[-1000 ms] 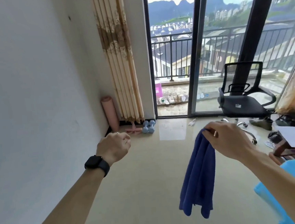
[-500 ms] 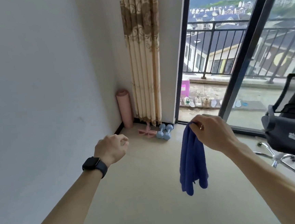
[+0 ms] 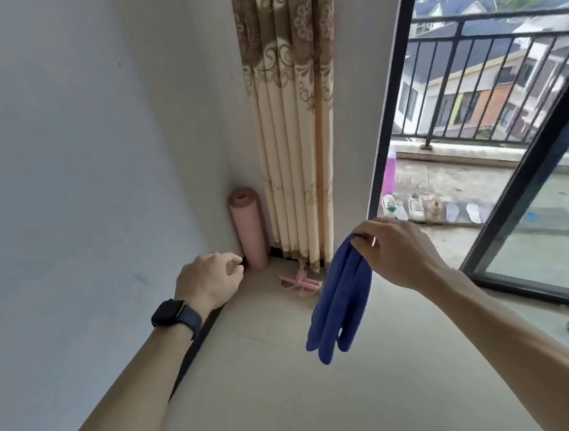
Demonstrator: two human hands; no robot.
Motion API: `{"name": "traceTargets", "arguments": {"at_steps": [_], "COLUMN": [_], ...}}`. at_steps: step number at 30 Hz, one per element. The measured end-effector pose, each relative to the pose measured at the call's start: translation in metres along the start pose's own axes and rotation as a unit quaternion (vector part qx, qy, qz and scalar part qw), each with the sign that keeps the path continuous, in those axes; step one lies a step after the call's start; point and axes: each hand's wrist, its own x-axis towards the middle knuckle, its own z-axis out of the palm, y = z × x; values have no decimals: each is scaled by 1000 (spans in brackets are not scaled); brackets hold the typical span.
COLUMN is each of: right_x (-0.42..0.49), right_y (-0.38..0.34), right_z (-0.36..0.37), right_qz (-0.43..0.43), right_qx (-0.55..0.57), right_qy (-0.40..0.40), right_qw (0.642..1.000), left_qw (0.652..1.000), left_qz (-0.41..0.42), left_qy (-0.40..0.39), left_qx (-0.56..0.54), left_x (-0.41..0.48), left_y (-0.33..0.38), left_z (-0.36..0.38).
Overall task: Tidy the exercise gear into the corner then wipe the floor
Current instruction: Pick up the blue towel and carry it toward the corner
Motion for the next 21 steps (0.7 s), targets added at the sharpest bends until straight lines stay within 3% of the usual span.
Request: {"name": "traceTargets", "arguments": {"at_steps": [10,21], "right_x": [246,461], "right_y": [17,-74], "right_z": [79,133], "right_qz": [-149,-308], "right_qx": [50,92], "right_qy": [-72,-125], "right_qw": [985,939], "left_qw": [986,946], "left_qz": [-165,-308], "left_qy": [34,103], "left_qx": [-17,-27], "left_x": [152,253], "left_y": [-42,-96], "left_z": [1,-55]}}
